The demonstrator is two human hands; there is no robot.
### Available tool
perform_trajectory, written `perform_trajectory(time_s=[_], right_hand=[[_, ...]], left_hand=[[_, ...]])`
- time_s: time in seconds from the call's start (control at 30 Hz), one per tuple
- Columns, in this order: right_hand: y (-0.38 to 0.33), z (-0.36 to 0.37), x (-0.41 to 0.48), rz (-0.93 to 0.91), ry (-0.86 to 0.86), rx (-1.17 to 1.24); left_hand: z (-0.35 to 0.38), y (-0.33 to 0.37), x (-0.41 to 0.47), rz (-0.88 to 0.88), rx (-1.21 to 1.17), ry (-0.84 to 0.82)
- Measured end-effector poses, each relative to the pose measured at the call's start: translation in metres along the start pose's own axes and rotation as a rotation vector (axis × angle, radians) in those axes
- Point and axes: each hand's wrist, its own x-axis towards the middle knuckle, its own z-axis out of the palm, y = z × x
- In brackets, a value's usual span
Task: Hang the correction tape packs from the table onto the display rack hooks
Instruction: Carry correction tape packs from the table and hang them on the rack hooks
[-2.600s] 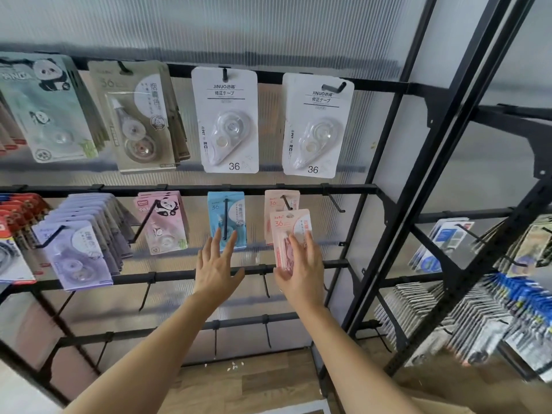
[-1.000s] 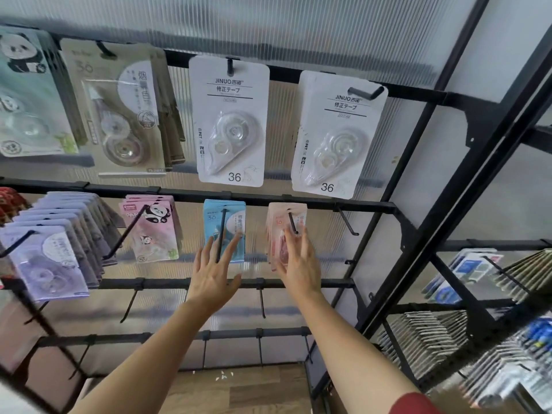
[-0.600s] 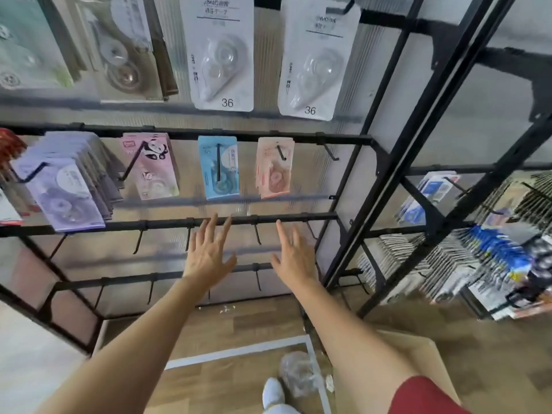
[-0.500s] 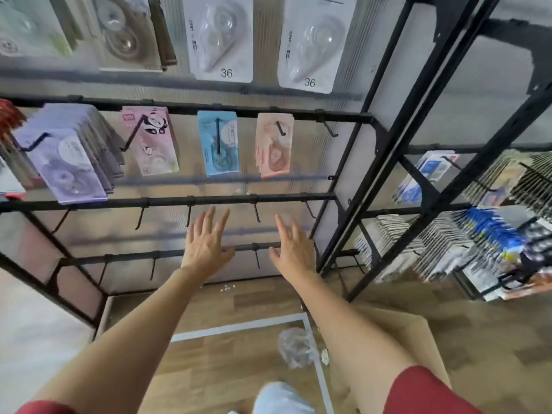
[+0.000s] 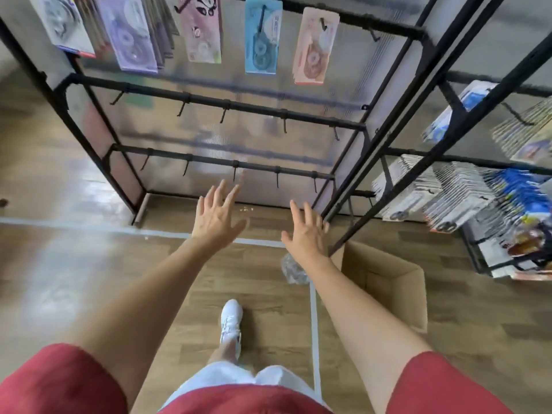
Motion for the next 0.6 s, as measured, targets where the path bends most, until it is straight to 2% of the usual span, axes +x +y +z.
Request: perform_trajectory(time_s=[0.2, 0.37, 0.6], right_hand=[[-0.029, 0.025, -0.083, -0.116, -0.025, 0.050], [-0.078, 0.027, -0.123, -0.232, 0.009, 0.144], [-0.158, 0.042, -0.183, -0.421, -0.023, 0.111]], left_hand=[[0.014, -0.012, -0.111, -0.126, -0.059, 0.048], [-0.009, -0.039, -0.179, -0.256, -0.056, 0.147], [-0.039, -0.101, -0.280, -0.469, -0.102, 0.277]])
